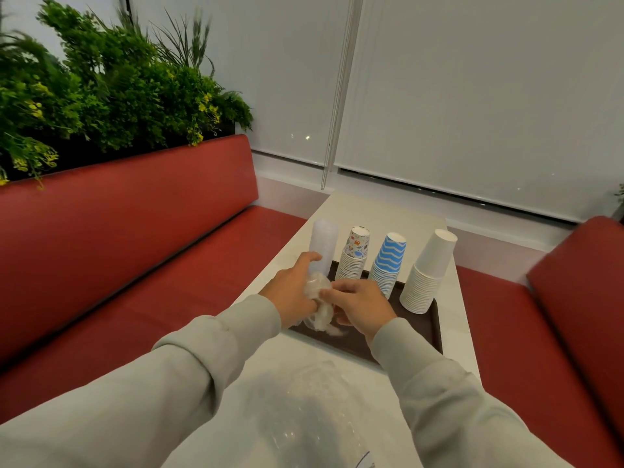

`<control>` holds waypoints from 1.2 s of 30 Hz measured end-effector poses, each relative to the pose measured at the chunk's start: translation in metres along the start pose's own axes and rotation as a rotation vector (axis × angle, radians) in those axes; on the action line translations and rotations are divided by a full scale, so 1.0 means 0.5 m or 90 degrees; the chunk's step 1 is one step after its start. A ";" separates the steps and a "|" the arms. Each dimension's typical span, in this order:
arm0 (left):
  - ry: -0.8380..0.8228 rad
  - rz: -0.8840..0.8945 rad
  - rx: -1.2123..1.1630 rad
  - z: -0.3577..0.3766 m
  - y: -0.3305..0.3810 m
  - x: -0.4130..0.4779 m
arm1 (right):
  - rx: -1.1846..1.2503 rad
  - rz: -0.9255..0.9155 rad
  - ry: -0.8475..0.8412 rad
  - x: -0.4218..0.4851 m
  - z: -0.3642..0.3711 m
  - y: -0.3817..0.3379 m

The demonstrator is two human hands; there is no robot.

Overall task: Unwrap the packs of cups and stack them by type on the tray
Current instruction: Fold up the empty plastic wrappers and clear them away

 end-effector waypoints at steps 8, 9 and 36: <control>-0.052 -0.003 -0.023 0.009 -0.009 0.001 | 0.315 0.018 -0.034 0.001 0.001 0.017; -0.055 -0.007 -0.012 0.008 -0.007 0.002 | 0.327 0.013 -0.032 0.001 0.003 0.017; -0.150 -0.046 -0.116 0.019 -0.012 -0.006 | 0.103 -0.015 0.144 0.013 0.025 0.049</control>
Point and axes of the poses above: each hand's wrist, its own x-axis towards the middle knuckle, its own z-axis out of the palm, y = z × x, the point moved 6 cm from there along x, towards the middle knuckle, and after that the axes turned 8 degrees about -y, right-handed, at the moved point
